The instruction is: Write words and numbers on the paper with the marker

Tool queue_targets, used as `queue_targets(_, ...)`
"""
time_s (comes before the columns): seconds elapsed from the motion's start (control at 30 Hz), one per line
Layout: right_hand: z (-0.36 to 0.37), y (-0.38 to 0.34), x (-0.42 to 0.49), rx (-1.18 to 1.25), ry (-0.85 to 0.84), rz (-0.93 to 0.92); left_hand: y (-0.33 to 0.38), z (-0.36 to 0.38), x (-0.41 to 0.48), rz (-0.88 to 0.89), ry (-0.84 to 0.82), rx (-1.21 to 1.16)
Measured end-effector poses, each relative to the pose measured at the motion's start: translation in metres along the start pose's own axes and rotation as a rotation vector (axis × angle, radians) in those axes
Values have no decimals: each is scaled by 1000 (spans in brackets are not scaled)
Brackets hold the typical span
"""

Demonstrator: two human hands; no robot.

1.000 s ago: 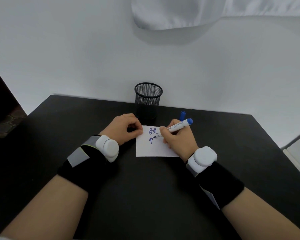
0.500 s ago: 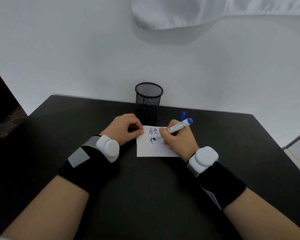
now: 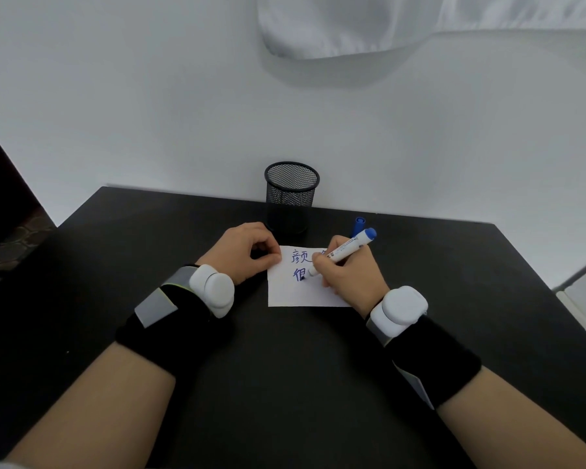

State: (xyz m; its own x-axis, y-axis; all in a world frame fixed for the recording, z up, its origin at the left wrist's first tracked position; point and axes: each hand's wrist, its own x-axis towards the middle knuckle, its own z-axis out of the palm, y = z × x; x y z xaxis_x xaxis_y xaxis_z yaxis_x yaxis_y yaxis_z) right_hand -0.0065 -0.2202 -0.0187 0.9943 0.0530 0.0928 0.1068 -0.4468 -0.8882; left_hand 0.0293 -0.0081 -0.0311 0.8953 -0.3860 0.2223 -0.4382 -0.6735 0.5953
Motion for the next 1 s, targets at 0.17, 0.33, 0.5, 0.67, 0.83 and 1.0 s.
queue_targets(0.17,0,0,-1,10,21,6,0,0,1,-2,-9,0)
queue_targets(0.33,0,1,1,-17,56,15,0,0,1,-16,-16,1)
queue_targets(0.5,-1,3,3,-13,77,27,0,-1,1,-20,-29,3)
queue_targets(0.67,-2,3,2,25,85,26,0,-1,1,-19,-23,-1)
queue_targets(0.83,-5,1,0,59,51,32,0,-1,1,-17,-24,-1)
queue_targets(1.0,-32,9,0,177,112,111,0,-1,1,-4,-19,17)
